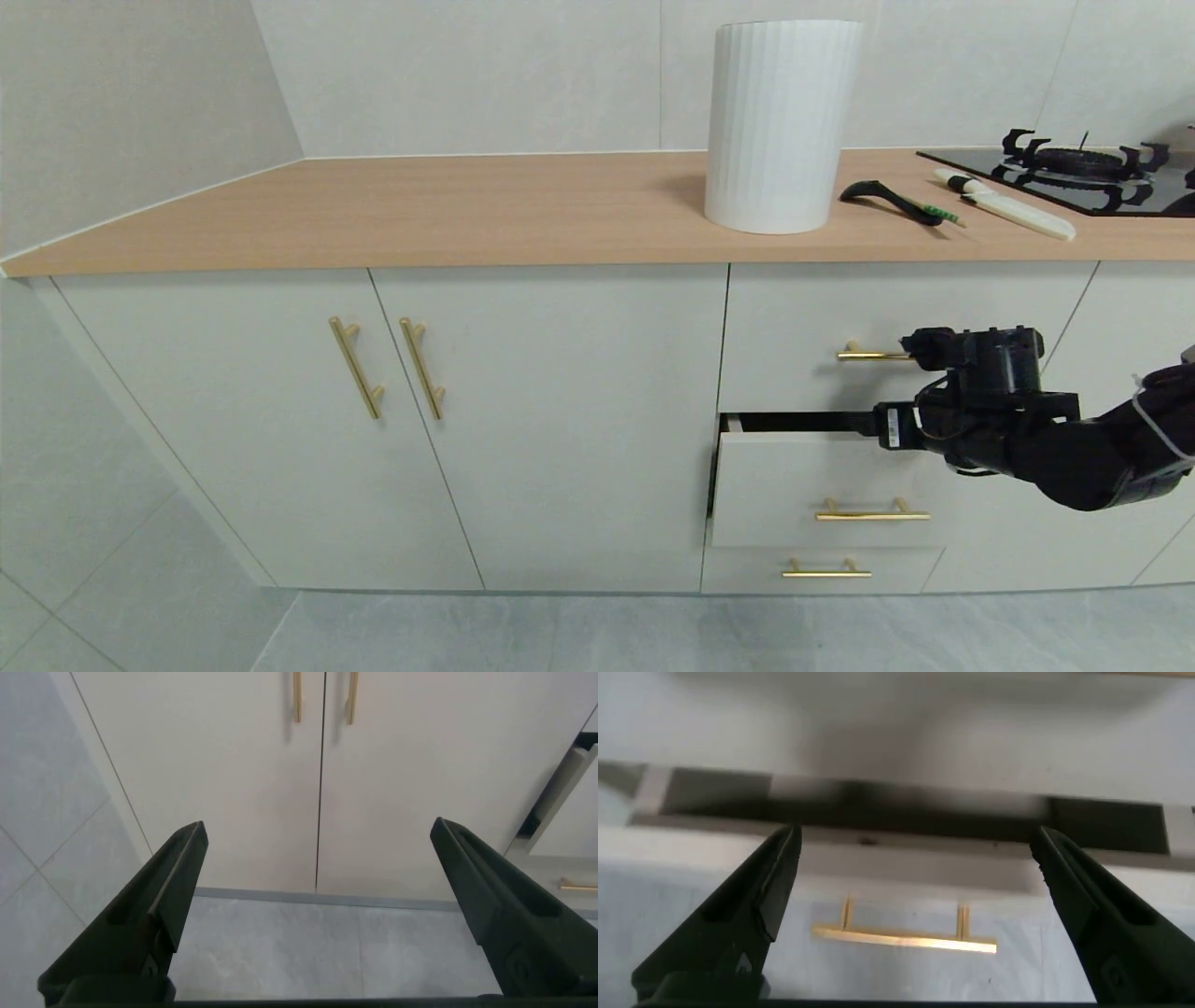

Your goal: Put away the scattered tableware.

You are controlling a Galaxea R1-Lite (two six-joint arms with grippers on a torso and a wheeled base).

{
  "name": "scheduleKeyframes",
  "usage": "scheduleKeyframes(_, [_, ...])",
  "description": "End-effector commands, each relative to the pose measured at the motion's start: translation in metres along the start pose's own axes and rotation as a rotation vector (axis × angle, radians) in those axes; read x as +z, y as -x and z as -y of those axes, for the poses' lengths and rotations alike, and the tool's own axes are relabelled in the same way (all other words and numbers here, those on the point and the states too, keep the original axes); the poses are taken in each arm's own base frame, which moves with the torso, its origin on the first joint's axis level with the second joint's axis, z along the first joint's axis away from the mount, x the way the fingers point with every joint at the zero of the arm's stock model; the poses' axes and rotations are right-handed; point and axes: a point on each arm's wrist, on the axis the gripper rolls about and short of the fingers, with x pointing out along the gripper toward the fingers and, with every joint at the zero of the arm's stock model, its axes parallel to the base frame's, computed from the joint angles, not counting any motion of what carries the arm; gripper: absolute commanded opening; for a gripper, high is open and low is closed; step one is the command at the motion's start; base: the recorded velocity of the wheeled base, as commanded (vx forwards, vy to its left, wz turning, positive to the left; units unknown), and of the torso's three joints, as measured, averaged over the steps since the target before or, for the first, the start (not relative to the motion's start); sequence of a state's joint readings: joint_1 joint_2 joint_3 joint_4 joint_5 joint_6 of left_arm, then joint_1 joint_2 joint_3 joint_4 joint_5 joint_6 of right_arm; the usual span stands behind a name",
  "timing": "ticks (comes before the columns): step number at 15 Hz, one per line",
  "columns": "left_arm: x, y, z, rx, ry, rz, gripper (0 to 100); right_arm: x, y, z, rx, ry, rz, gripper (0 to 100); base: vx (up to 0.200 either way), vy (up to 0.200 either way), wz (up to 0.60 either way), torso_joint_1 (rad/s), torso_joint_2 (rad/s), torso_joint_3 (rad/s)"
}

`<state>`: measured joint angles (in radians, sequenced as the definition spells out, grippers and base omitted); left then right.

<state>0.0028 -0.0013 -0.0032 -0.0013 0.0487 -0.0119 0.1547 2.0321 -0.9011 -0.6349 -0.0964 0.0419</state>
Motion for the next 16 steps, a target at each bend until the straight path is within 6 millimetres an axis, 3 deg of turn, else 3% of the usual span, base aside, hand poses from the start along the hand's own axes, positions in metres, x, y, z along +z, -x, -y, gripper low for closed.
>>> scheduleKeyframes(1, [0.0,0.0,0.0,0.001,0.0,-0.001,100,-0.014,-0.015,-0.001,-0.003,0.003,-0.039,100,0.0,0.0,0.0,0.0,0.0,0.0])
scheduleKeyframes(9, [0.0,0.0,0.0,0.001,0.0,-0.001,100,-0.022,-0.032,-0.002,-0.011,0.003,-0.003,100,0.0,0.0,0.0,0.0,0.0,0.0])
scheduleKeyframes(16, [0.0,0.0,0.0,0.001,0.0,-0.001,100,-0.016,-0.012,0.0,-0.008,0.011,-0.057,100,0.0,0.0,0.0,0.0,0.0,0.0])
